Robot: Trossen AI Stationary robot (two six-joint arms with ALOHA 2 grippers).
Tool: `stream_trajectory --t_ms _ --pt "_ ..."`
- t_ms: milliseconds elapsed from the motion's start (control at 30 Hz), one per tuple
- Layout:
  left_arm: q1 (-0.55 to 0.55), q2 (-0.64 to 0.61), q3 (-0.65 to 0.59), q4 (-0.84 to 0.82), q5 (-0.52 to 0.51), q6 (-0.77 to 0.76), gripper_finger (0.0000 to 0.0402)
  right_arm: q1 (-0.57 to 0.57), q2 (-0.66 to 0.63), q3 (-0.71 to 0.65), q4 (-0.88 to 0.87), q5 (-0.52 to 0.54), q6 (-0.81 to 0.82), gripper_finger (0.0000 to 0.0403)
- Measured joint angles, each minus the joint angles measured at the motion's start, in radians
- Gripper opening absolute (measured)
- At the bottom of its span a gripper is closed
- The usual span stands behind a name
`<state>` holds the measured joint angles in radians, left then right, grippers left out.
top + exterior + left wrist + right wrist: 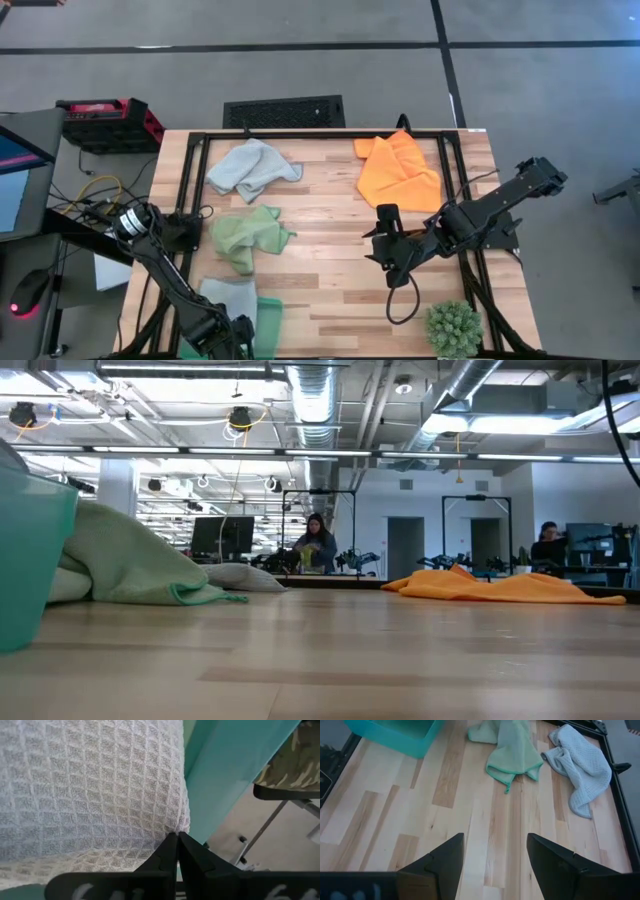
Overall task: Fold microfiber towels
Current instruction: Put the bottom gray microfiber cloth into the green bin, then fold the yellow microfiber cloth
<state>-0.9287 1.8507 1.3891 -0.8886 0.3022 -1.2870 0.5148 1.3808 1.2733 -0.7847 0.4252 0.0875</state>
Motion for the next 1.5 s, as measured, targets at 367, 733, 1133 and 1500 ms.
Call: stream_trajectory --t_ms 367,733,1133,1500 --pt "-0.002 0.0 0.0 0.021 0.062 -0.023 0.0 0.0 0.0 0.0 0.0 0.0 0.0 0.024" --pt "0.0 0.0 0.0 0.013 0.002 -0.019 0.0004 0.0 0.0 0.0 0.0 0.0 0.0 0.024" --pt "0.001 0.0 0.0 -0.002 -0.06 -0.061 0.0045 0.0 0.0 0.0 0.0 0.0 0.0 0.024" --pt "0.017 0.0 0.0 -0.017 -0.056 -0.098 0.0113 0.0 0.0 0.0 0.004 0.0 0.0 0.024"
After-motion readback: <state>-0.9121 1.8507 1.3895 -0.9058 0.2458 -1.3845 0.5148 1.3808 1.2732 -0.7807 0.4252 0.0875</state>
